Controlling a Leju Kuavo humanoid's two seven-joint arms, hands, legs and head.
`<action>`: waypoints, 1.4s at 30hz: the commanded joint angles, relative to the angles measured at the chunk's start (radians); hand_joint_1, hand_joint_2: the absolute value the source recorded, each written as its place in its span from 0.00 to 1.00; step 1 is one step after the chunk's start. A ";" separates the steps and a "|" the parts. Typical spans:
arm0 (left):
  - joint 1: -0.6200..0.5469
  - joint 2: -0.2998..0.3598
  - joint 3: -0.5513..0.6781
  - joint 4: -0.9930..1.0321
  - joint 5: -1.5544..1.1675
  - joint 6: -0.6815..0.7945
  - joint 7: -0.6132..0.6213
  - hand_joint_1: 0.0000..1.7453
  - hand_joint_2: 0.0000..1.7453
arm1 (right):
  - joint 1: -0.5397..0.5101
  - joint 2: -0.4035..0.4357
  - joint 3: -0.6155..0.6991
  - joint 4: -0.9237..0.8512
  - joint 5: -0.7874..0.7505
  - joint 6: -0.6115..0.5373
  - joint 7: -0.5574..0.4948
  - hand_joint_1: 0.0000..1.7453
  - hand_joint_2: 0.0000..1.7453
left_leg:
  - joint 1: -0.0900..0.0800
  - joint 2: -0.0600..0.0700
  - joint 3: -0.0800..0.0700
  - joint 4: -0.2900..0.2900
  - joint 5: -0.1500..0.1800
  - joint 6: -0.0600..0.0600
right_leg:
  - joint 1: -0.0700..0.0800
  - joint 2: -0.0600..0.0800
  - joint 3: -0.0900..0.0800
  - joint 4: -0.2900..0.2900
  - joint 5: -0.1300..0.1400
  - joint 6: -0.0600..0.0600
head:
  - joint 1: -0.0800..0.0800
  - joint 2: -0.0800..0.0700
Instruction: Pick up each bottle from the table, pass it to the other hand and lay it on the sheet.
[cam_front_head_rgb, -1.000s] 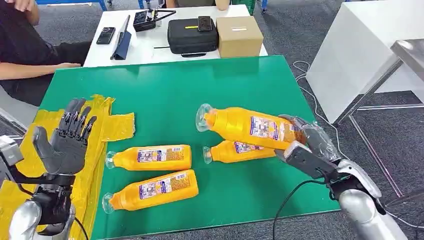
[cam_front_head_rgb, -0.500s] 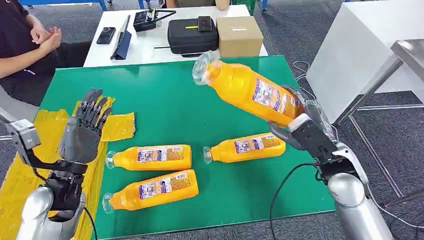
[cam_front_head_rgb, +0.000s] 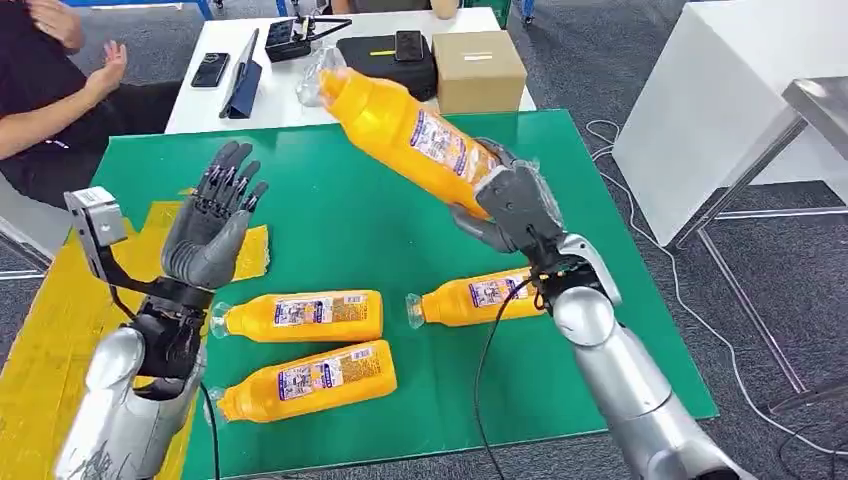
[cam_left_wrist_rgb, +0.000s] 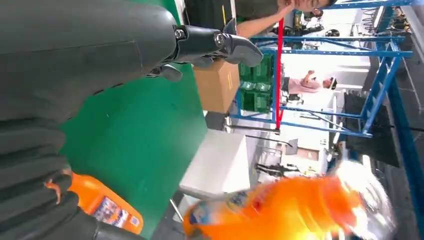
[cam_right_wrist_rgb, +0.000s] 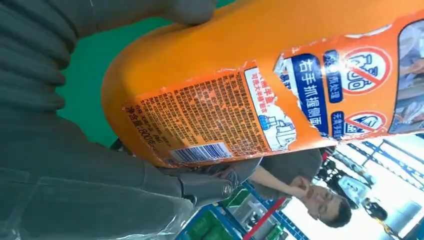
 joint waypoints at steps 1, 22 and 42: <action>-0.062 -0.029 0.003 0.103 0.077 0.018 0.010 0.00 1.00 | -0.116 0.084 0.140 0.182 0.059 -0.017 0.040 1.00 1.00 | 0.000 0.002 0.003 0.000 -0.001 -0.002 | 0.000 0.001 0.002 0.000 0.000 0.000 | 0.000 0.000; -0.053 -0.042 0.053 0.078 0.180 0.074 0.011 0.00 1.00 | -0.104 0.115 0.261 0.201 0.307 -0.028 0.120 1.00 1.00 | 0.000 0.000 0.003 0.000 -0.001 -0.002 | 0.000 0.000 0.003 0.000 -0.001 0.000 | 0.000 0.000; -0.048 -0.037 0.062 0.074 0.187 0.084 0.009 0.00 1.00 | -0.105 0.113 0.303 0.201 0.424 -0.003 0.158 1.00 1.00 | 0.000 0.000 0.003 0.000 -0.002 -0.002 | 0.000 0.000 0.004 0.000 -0.002 0.000 | 0.000 0.000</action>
